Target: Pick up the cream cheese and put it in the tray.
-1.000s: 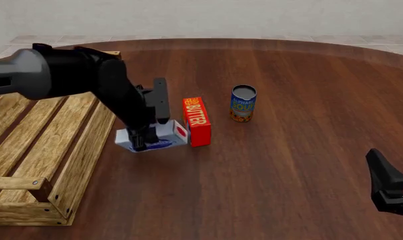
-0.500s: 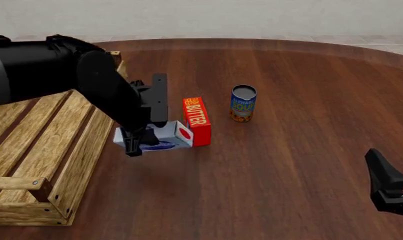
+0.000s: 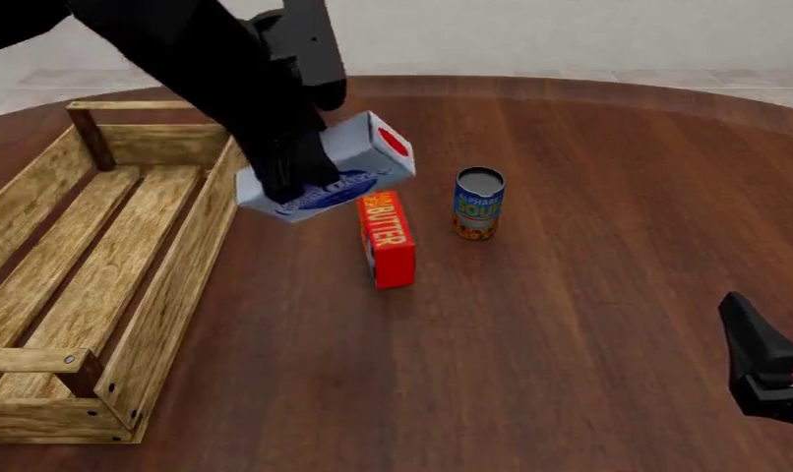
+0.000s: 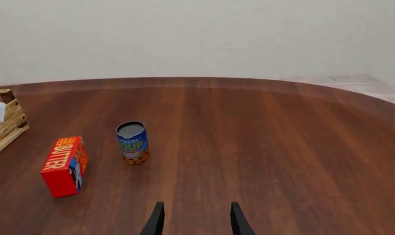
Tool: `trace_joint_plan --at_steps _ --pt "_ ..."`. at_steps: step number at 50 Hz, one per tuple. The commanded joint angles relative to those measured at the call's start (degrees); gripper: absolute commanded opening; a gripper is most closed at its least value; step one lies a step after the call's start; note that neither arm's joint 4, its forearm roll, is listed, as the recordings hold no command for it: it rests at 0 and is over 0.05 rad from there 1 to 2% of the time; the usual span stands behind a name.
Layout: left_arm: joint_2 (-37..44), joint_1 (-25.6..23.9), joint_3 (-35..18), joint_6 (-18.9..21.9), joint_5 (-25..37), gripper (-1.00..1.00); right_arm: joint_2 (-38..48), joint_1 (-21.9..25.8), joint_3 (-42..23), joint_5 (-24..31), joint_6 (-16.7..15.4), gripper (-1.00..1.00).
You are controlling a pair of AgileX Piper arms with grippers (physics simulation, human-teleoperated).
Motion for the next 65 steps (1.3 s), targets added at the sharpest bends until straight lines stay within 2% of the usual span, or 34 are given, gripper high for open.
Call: trace_joint_plan --at_steps 1,2,3,4,6,9,11,17,18,27,28,29,31,34,38,40,43,45,48,51,55,58,65 --pt "2.4 5.8 -8.1 -5.3 2.7 -1.0 -0.4 -0.2 0.0 0.2 0.2 1.0" --pt "0.1 3.5 -6.0 -5.2 1.3 -1.0 -0.5 -0.2 0.0 0.3 0.3 1.0" --pt "0.1 3.5 -5.9 -5.2 1.3 -1.0 -0.4 -0.2 0.0 0.3 0.3 1.0" --pt "0.6 4.5 -7.5 -8.9 1.0 -1.0 -0.6 -0.3 0.0 0.3 0.3 1.0" --pt "0.3 4.9 -7.3 -9.8 0.4 -1.0 -1.0 -0.6 0.0 0.6 0.4 1.0" --pt "-1.2 8.3 -4.5 -9.6 -2.4 -1.0 -1.9 -1.4 0.0 1.1 0.3 1.0" --pt "-0.6 12.7 -6.7 -14.5 -2.4 -1.0 -1.6 -2.0 0.0 1.0 0.1 1.0" --pt "-6.8 11.0 -2.9 -15.8 -2.5 -1.0 -2.0 -2.6 0.0 1.2 -0.2 1.0" --pt "-8.9 10.5 -3.0 -17.5 -1.3 -1.0 -2.1 -2.4 0.0 1.3 -0.1 1.0" --pt "-12.8 12.1 -1.6 -17.0 -0.4 -1.0 -2.7 -2.2 0.0 1.6 0.1 1.0" --pt "-12.3 14.0 -1.7 -16.8 -0.8 -1.0 -2.6 -2.2 0.0 1.6 0.1 1.0" --pt "-12.1 16.4 -0.7 -14.7 -1.8 -1.0 -2.4 -2.3 0.0 1.5 0.1 1.0" --pt "-11.7 17.1 -0.5 -17.8 -1.5 -1.0 -2.1 -2.4 0.0 1.3 0.2 1.0" --pt "-12.6 18.1 1.5 -18.8 -2.2 -1.0 -1.3 -2.6 0.0 0.8 0.2 1.0" --pt "-13.7 18.9 3.8 -18.1 -3.3 -1.0 -0.9 -2.6 0.0 0.6 0.1 1.0" --pt "-13.3 21.4 4.5 -17.8 -4.8 -1.0 -1.3 -2.9 0.0 0.8 0.0 1.0" --pt "-12.8 22.6 5.5 -20.0 -5.6 -1.0 -2.3 -3.0 0.0 1.4 0.0 1.0" --pt "-13.6 22.6 7.4 -19.7 -6.4 -1.0 -2.7 -2.9 0.0 1.7 0.0 1.0" --pt "-11.4 25.9 7.1 -21.1 -6.6 -1.0 -3.0 -2.9 0.0 1.8 0.1 1.0" --pt "-11.1 26.6 7.6 -21.9 -6.5 -1.0 -2.7 -2.9 0.0 1.7 0.2 1.0" --pt "-11.9 27.8 11.0 -19.6 -7.8 -1.0 -1.9 -3.1 0.0 1.2 0.1 1.0" --pt "-10.0 30.5 9.5 -20.7 -7.8 -1.0 -1.6 -3.1 0.0 1.0 0.2 1.0" --pt "-10.2 32.9 12.6 -20.5 -9.3 -1.0 -1.8 -3.1 0.0 1.1 0.4 1.0"
